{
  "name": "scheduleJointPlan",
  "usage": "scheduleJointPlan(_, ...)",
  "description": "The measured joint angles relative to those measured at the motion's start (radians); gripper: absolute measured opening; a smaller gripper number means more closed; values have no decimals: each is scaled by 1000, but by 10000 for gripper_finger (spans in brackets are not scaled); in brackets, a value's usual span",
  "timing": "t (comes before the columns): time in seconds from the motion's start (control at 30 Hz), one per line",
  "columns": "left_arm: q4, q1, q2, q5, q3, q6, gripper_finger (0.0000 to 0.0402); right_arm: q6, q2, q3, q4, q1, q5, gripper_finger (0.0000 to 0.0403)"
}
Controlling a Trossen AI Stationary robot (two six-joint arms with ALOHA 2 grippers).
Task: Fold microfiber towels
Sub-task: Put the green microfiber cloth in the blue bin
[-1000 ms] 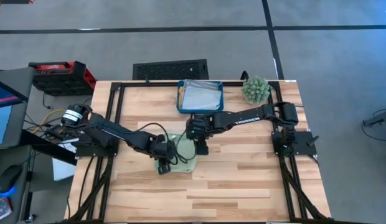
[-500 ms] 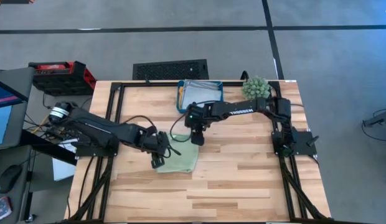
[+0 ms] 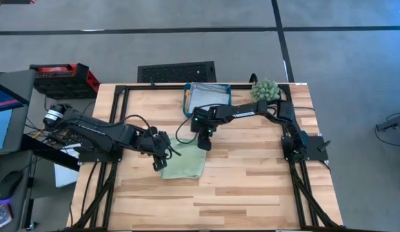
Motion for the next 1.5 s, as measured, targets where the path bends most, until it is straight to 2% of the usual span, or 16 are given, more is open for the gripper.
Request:
scheduleJointPlan(0.27,-8,0,1,-4,0,1,155,-94,4,-1,-5,-2,-119,234)
scheduleJointPlan(0.5,-28,0,1,-5,0,1,155,-119,4,-3,-16,-14,-145,234)
scheduleJointPlan(0.67,-28,0,1,-6,0,3,155,-120,3,-3,-16,-47,-311,234)
scheduleJointPlan(0.77,-28,0,1,-6,0,11,155,-117,3,-3,-16,-60,-363,234)
scheduleJointPlan(1.1,-28,0,1,-6,0,0,155,-71,54,-1,-26,-55,-381,234)
scheduleJointPlan(1.33,-27,0,1,-6,0,-2,155,-102,55,-2,-29,-41,-395,234)
scheduleJointPlan(1.5,-27,0,1,-6,0,-3,155,-87,51,-3,-11,-8,-368,234)
